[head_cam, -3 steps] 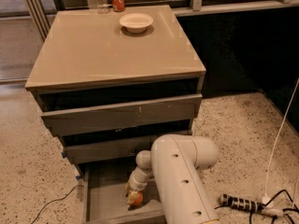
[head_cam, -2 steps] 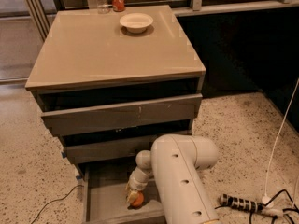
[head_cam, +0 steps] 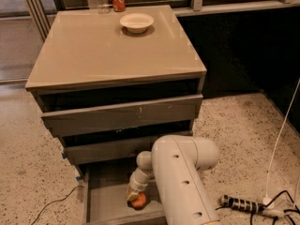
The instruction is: Pick orange from bottom drawer and place on counter
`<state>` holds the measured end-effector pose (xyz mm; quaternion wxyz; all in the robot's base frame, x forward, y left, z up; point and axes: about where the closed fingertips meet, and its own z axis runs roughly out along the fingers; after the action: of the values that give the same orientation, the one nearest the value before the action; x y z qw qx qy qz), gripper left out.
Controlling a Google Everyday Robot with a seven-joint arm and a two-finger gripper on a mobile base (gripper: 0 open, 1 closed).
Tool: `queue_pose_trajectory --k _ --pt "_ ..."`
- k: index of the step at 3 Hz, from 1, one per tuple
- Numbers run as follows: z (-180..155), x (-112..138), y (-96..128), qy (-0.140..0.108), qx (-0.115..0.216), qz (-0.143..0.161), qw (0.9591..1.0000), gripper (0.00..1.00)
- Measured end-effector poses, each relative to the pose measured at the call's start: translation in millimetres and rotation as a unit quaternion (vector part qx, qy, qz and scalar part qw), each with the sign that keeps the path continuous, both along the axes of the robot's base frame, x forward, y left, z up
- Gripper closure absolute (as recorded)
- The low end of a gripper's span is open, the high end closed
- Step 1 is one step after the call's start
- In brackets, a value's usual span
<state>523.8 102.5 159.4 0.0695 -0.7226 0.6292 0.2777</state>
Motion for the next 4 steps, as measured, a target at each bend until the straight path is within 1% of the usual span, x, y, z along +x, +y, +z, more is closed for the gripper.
queue_pose_trajectory --k 1,2,3,4 --pt "0.0 -0.1 0.0 0.0 0.0 0.0 1.0 0.75" --pt "-0.1 -0.1 0.0 0.0 0.0 0.0 1.0 0.51" --pt "-0.1 -0.1 0.0 0.0 0.0 0.0 1.0 0.2" --pt "-0.6 -2.3 0.3 0.0 0.002 -0.001 1.0 0.0"
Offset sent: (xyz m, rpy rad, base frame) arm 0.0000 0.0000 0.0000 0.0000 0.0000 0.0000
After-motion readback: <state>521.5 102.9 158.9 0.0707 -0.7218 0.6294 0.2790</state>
